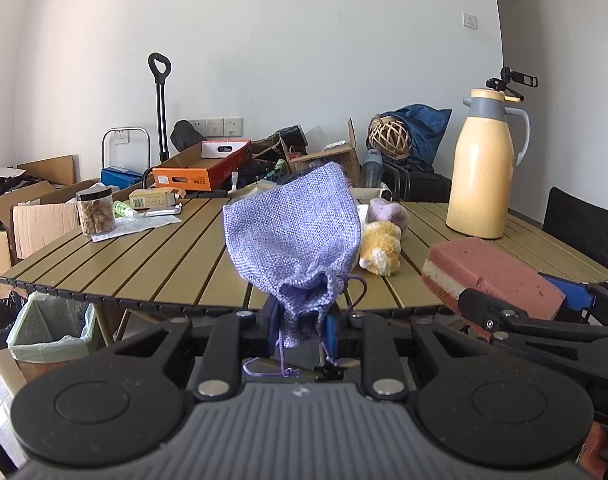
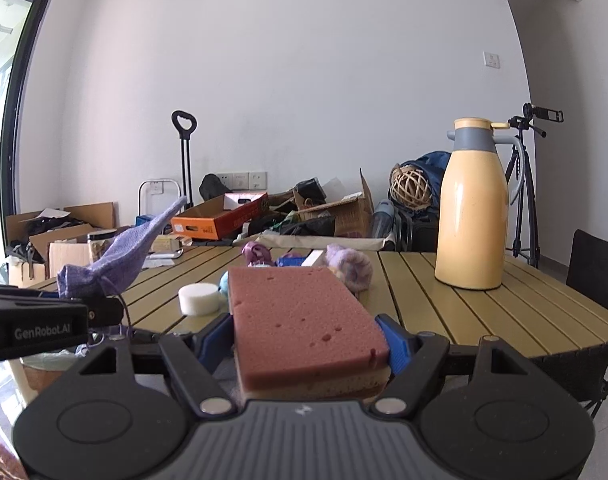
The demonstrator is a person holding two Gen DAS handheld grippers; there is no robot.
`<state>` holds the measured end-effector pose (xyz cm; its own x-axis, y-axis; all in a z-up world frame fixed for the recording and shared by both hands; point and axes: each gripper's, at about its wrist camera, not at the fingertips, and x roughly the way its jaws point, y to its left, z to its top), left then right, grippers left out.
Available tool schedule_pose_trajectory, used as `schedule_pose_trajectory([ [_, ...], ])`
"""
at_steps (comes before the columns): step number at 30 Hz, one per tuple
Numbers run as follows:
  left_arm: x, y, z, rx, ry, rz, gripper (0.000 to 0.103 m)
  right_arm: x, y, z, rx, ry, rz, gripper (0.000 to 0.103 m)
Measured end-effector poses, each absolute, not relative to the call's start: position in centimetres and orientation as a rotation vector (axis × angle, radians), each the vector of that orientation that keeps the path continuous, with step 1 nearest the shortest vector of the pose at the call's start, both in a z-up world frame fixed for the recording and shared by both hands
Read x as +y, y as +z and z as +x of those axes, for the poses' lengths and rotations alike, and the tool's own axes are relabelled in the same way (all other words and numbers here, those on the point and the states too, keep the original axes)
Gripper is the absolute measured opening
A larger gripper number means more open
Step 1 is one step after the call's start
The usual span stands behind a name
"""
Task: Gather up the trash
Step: 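Lift the pouch and sponge and carry both tools over the black bin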
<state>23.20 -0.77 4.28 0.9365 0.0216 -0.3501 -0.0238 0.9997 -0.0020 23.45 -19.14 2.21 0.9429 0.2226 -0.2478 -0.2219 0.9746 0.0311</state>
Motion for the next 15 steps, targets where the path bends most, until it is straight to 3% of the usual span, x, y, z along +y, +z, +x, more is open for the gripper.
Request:
schedule_pose_trajectory([
  [15,-0.2,1.3,19.2,0.462,0.026,0.021,0.022,-19.0,-1.4,19.9,0.401,0.249,-0.002,0.076],
])
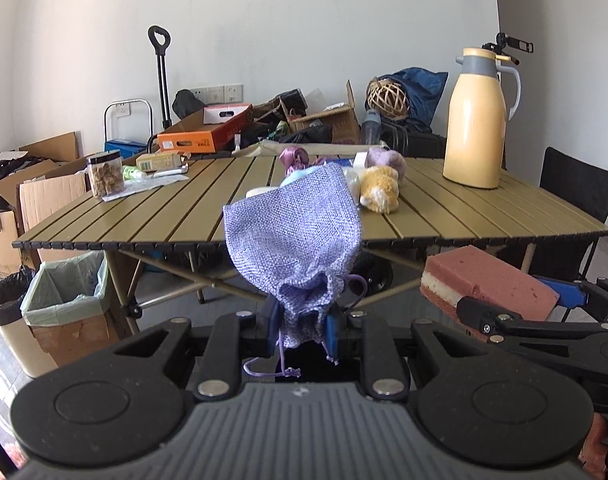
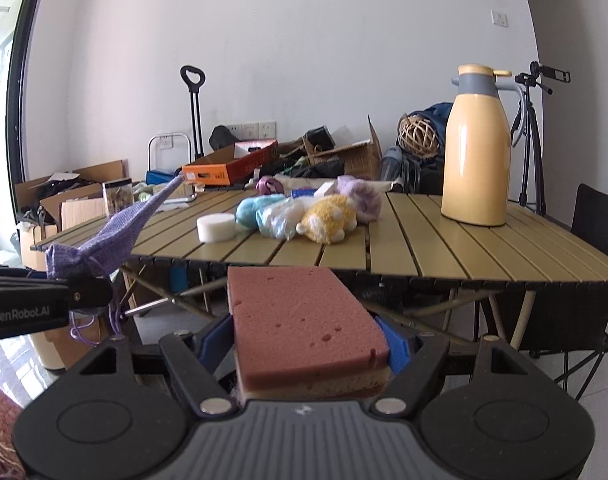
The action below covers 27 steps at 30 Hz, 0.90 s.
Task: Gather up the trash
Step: 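Lift the pouch and sponge and carry both tools over the black bin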
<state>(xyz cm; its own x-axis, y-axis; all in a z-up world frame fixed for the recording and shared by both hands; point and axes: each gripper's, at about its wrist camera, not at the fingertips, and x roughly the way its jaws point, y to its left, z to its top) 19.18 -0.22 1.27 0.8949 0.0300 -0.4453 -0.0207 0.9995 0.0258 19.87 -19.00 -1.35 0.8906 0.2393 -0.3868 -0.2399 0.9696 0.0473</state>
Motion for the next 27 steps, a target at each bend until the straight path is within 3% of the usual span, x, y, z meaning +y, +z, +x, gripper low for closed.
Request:
schedule_pose_trajectory([
  [27,2.3,-8.8,23.2,0.805,0.079,-0.018,0.022,-18.7,-10.2,23.1,0.783,0.164,-0.041,0.075],
])
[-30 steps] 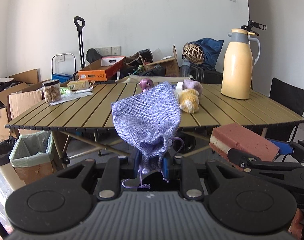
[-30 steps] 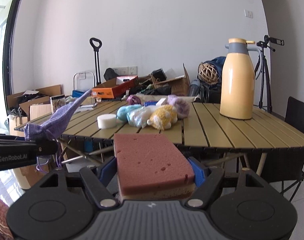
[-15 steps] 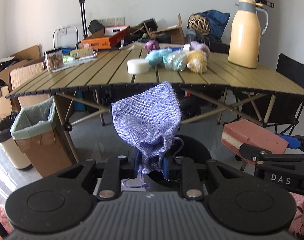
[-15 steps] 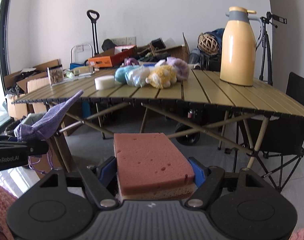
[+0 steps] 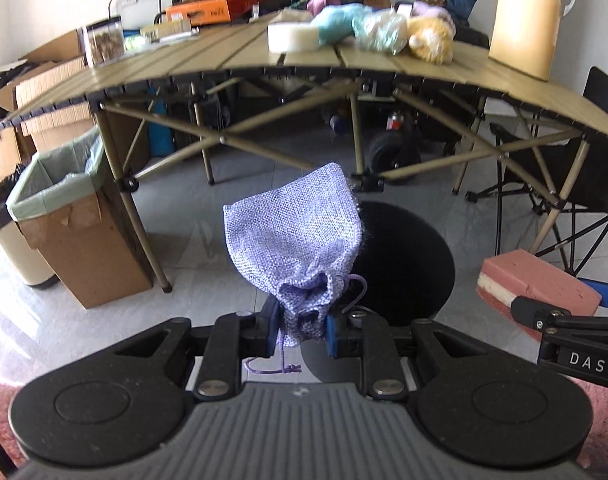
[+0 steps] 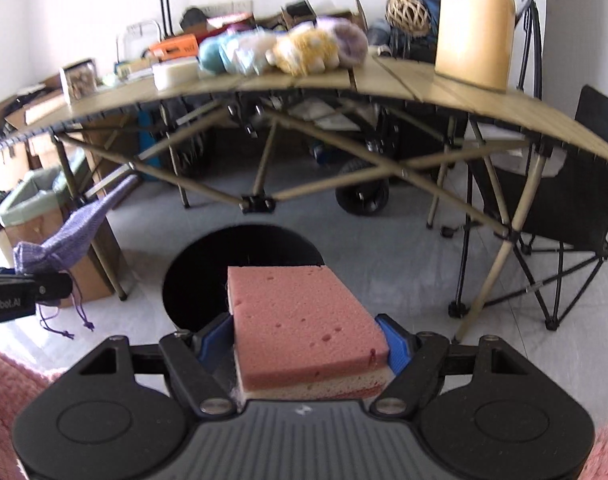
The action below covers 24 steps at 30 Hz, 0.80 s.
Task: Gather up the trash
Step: 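Lift the pouch and sponge and carry both tools over the black bin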
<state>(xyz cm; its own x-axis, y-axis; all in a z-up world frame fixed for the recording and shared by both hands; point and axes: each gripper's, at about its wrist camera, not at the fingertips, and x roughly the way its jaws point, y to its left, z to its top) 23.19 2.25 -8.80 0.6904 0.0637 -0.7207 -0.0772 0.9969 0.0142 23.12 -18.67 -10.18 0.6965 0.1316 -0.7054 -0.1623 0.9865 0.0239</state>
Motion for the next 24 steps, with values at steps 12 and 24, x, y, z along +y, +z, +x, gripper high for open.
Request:
schedule_pose_trajectory([
  [12,3.4,-11.7,25.7,0.886,0.100,-0.029,0.022,-19.5,-14.4,25.9,0.928,0.098,-0.052,0.075],
  [24,4.9,-13.1,27.6,0.938,0.144,-0.054,0.022,-19.8,-15.3,27.5,0.964,0.069,-0.051,0.075],
])
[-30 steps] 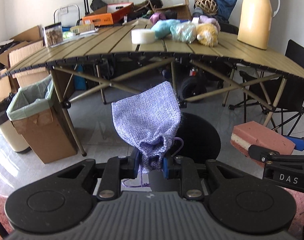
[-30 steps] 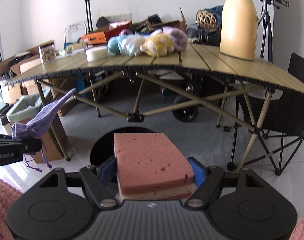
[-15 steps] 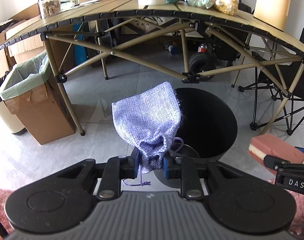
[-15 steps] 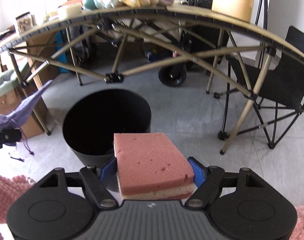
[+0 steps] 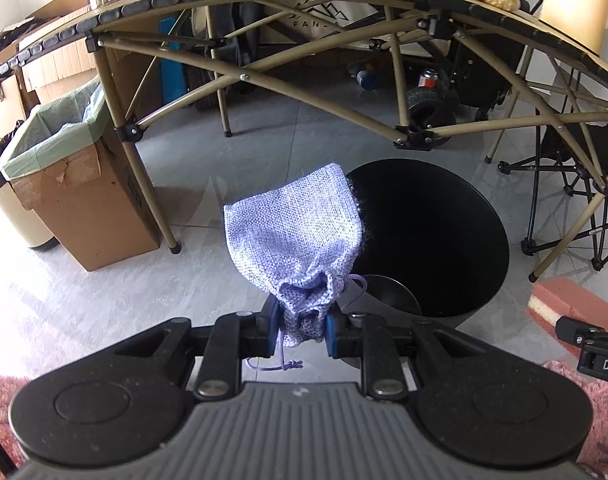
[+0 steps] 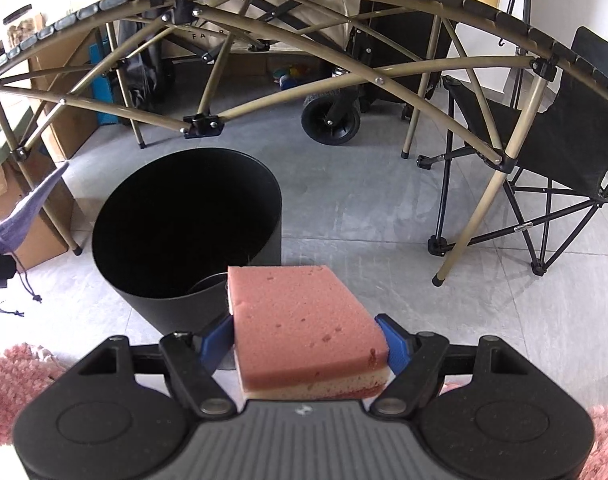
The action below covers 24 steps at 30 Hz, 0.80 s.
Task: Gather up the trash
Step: 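Lift the pouch and sponge and carry both tools over the black bin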
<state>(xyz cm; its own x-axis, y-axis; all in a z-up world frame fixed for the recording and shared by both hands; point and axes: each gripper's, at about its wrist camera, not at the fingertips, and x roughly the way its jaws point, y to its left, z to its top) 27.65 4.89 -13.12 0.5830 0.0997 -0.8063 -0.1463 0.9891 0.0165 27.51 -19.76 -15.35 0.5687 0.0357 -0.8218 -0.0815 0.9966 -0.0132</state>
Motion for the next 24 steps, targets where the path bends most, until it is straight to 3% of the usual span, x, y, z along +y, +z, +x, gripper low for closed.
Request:
schedule_pose_trajectory([
  [24,7.6,-14.4,30.1,0.986,0.184,-0.133,0.022,-13.7,-14.5,34.9,0.924,0.192,-0.131,0.075],
])
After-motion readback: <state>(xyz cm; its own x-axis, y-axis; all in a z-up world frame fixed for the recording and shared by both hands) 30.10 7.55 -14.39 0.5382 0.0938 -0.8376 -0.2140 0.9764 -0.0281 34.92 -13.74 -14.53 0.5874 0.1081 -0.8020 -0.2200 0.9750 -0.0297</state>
